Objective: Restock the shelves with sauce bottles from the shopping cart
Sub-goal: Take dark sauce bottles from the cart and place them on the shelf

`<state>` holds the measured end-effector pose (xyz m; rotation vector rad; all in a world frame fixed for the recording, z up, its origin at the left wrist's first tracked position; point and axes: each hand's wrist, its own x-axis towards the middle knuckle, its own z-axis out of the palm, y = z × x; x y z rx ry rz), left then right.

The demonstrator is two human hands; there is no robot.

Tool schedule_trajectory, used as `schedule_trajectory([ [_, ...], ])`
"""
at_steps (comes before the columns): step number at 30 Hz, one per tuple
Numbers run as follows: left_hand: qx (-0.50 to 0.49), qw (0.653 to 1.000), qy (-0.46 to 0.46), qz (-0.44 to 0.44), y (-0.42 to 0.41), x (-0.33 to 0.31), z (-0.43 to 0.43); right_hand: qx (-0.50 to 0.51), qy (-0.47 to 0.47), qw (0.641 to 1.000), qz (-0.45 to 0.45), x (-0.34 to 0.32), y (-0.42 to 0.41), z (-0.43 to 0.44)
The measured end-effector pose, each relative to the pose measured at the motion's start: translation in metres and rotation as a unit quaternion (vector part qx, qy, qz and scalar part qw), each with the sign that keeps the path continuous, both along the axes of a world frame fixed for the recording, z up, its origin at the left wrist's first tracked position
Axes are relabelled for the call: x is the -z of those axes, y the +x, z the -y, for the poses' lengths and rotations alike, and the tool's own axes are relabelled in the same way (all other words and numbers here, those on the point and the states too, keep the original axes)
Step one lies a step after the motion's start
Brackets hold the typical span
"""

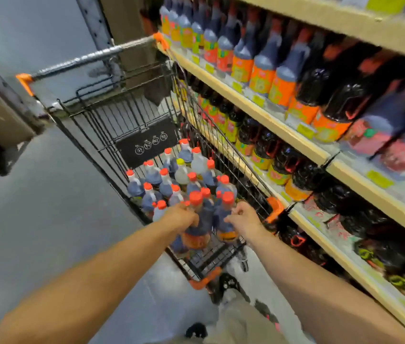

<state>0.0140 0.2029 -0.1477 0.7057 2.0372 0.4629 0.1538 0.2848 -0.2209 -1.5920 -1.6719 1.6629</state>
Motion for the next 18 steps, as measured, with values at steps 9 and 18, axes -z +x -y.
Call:
schedule_trajectory([
  [9,0.142,0.98,0.138,-0.012,0.046,-0.073,0.015,0.082,0.079,0.993,0.01,-0.076,0.074,0.063],
  [18,0.261,0.951,0.133,-0.102,0.134,-0.073,-0.008,0.194,0.149,0.968,0.055,-0.111,0.193,0.101],
])
